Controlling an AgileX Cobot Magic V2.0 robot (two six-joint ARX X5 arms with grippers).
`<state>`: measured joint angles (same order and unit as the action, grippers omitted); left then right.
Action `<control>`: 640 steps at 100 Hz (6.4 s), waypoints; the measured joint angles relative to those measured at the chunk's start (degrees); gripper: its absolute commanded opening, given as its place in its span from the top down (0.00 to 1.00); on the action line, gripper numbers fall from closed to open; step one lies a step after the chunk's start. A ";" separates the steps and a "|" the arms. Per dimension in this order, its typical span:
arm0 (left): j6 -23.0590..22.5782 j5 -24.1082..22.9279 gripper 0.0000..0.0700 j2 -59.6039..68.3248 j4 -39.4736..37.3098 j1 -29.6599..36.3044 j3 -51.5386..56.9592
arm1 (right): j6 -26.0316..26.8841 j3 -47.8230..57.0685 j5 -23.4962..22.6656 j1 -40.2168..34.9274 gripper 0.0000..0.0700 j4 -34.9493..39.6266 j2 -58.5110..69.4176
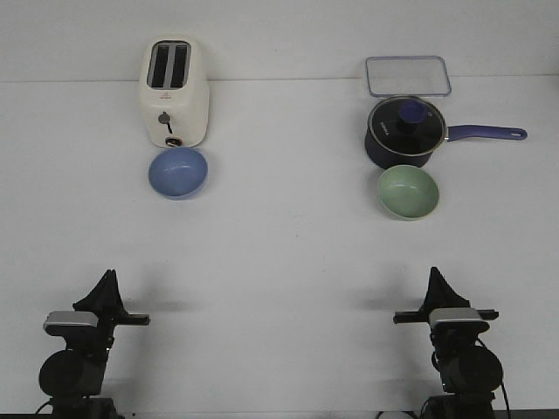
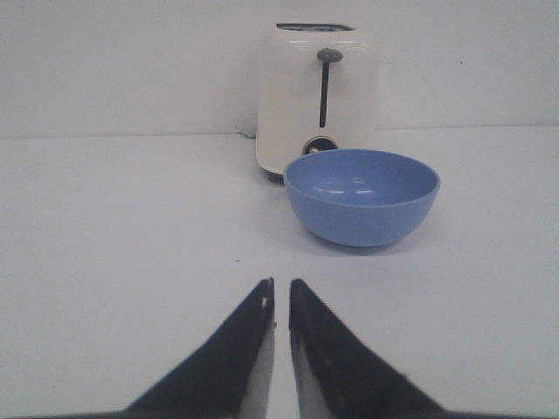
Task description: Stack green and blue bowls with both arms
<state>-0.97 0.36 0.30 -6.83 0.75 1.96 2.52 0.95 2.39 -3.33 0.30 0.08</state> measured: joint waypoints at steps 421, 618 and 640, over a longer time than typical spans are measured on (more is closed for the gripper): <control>24.92 9.94 0.28 85.31 7.34 -0.33 56.74 | 12.70 42.51 -8.15 -21.62 0.59 30.25 47.25; 17.00 20.65 0.39 85.46 17.77 41.57 58.86 | 10.97 30.86 -4.33 -2.82 0.60 22.12 47.39; 16.28 16.85 0.43 78.14 20.09 35.56 58.86 | 10.62 30.86 -4.31 -2.82 0.60 22.03 47.39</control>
<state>15.31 17.21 78.43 13.26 36.32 60.82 13.15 31.81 -1.91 -6.15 22.33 47.46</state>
